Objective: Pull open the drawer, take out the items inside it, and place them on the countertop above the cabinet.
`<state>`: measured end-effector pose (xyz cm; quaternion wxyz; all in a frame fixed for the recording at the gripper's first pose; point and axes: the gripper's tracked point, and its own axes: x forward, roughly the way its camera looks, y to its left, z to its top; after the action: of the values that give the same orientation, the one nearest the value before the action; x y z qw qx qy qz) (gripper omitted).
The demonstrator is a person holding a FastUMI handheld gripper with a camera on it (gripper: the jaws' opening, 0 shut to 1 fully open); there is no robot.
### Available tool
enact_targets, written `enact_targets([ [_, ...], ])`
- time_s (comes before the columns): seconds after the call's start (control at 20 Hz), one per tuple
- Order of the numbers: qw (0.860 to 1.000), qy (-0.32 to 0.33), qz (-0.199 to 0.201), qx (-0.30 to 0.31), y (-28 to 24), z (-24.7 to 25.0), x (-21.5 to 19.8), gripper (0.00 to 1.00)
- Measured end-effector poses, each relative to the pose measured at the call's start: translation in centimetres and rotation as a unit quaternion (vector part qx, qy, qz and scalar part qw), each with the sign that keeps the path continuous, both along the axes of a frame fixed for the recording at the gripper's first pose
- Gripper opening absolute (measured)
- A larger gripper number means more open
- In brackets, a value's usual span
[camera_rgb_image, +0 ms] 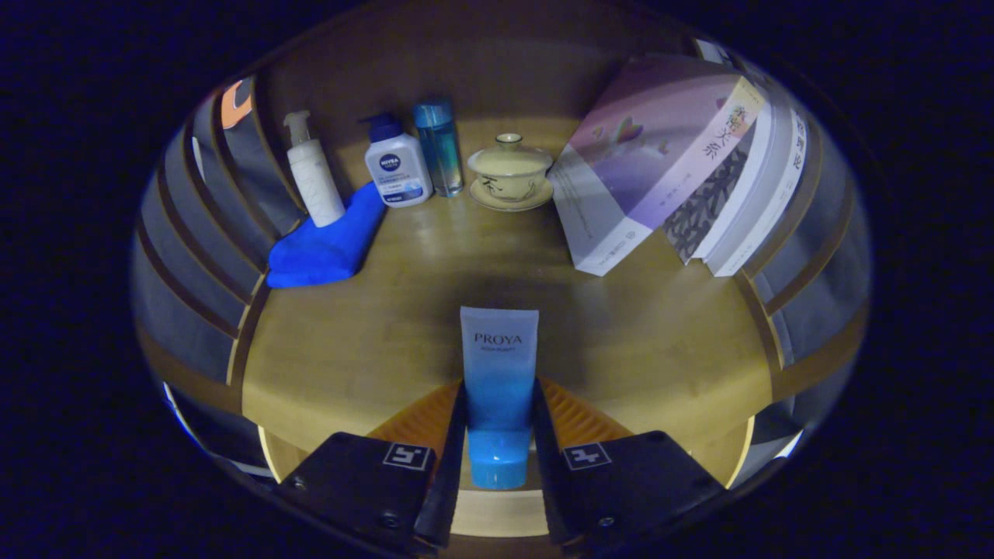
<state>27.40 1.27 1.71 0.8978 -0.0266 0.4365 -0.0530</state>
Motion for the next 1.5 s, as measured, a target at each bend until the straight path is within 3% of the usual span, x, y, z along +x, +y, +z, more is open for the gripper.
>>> enact_targets([
  [0.25,0.999,-0.039,-0.006,0.000,0.1,0.4,0.3,0.55],
  [0.55,0.988,-0.155,0.021,-0.006,0.8,5.4,-0.9,0.63],
  [0.7,0.981,-0.189,0.031,0.013,1.6,6.5,-3.4,0.80],
  [0.75,0.979,-0.200,0.037,0.016,1.7,6.8,-4.5,0.80],
  [1.05,0.951,-0.297,0.079,0.017,2.9,8.7,-11.8,0.80],
  [1.2,0.933,-0.348,0.087,0.016,3.3,9.1,-15.9,1.00],
  [1.5,0.899,-0.423,0.106,-0.036,3.3,6.8,-25.0,1.00],
])
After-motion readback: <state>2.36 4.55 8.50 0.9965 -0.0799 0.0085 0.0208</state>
